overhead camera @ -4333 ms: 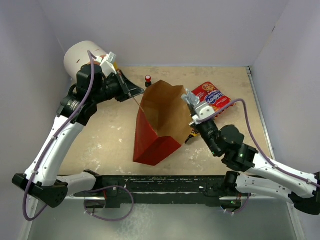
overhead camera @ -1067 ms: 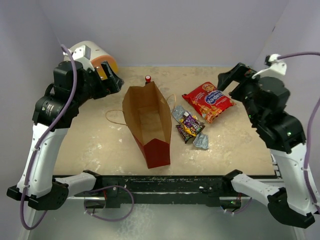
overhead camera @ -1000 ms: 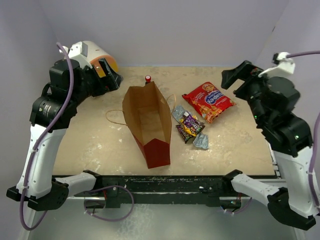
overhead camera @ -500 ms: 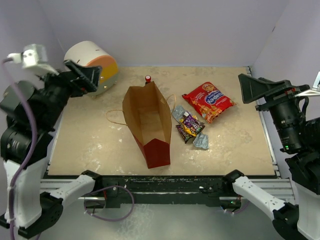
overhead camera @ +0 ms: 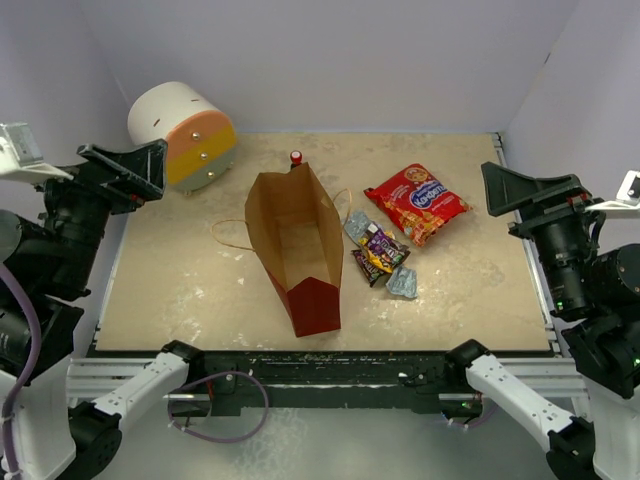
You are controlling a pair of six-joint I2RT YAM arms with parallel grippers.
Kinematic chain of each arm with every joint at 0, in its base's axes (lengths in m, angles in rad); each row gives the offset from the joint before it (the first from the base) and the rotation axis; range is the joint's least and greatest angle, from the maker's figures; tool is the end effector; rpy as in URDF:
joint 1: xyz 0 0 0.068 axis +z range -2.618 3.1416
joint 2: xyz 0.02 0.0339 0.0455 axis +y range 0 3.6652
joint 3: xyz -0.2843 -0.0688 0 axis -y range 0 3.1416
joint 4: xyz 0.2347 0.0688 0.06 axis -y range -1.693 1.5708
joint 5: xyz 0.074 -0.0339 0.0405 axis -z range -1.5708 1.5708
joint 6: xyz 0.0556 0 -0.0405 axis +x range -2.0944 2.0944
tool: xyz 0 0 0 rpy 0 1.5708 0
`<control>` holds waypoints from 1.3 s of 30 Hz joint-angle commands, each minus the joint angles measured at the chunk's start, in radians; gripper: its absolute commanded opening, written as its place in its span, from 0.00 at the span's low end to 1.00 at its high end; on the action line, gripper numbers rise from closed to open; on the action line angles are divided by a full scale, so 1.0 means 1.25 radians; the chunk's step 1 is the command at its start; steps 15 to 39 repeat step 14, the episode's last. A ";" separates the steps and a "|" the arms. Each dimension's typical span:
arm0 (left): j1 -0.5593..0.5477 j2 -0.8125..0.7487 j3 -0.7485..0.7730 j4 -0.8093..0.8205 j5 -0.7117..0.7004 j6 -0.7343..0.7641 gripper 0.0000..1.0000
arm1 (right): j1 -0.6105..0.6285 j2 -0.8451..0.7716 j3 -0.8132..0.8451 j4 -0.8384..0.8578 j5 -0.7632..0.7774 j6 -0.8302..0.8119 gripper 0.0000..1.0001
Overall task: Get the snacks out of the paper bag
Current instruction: Reset both arms
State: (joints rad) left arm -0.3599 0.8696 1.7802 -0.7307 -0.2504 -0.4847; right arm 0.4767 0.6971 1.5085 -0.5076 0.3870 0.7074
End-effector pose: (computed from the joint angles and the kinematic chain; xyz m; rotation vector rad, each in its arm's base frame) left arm 0.0600 -0.0079 0.5758 -0.2983 1.3852 -0.5273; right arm 0.0450 -0.0004 0.5451 0.4881 1.2362 0.7669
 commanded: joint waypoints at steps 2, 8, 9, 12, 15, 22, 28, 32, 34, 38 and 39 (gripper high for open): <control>0.006 0.016 0.004 -0.006 -0.013 0.024 0.99 | -0.002 0.019 0.042 -0.035 0.052 0.042 1.00; 0.006 0.018 0.000 -0.015 -0.013 0.025 0.99 | -0.001 0.038 0.060 -0.074 0.061 0.061 1.00; 0.006 0.017 -0.002 -0.015 -0.012 0.023 0.99 | -0.001 0.041 0.063 -0.080 0.062 0.065 1.00; 0.006 0.014 -0.010 -0.014 -0.009 0.015 0.99 | -0.001 0.038 0.051 -0.074 0.036 0.043 1.00; 0.006 0.012 -0.012 -0.013 -0.009 0.013 0.99 | -0.001 0.032 0.040 -0.006 0.017 -0.020 1.00; 0.006 0.012 -0.012 -0.013 -0.009 0.013 0.99 | -0.001 0.032 0.040 -0.006 0.017 -0.020 1.00; 0.006 0.012 -0.012 -0.013 -0.009 0.013 0.99 | -0.001 0.032 0.040 -0.006 0.017 -0.020 1.00; 0.006 0.012 -0.012 -0.013 -0.009 0.013 0.99 | -0.001 0.032 0.040 -0.006 0.017 -0.020 1.00; 0.006 0.012 -0.012 -0.013 -0.009 0.013 0.99 | -0.001 0.032 0.040 -0.006 0.017 -0.020 1.00; 0.006 0.012 -0.012 -0.013 -0.009 0.013 0.99 | -0.001 0.032 0.040 -0.006 0.017 -0.020 1.00; 0.006 0.012 -0.012 -0.013 -0.009 0.013 0.99 | -0.001 0.032 0.040 -0.006 0.017 -0.020 1.00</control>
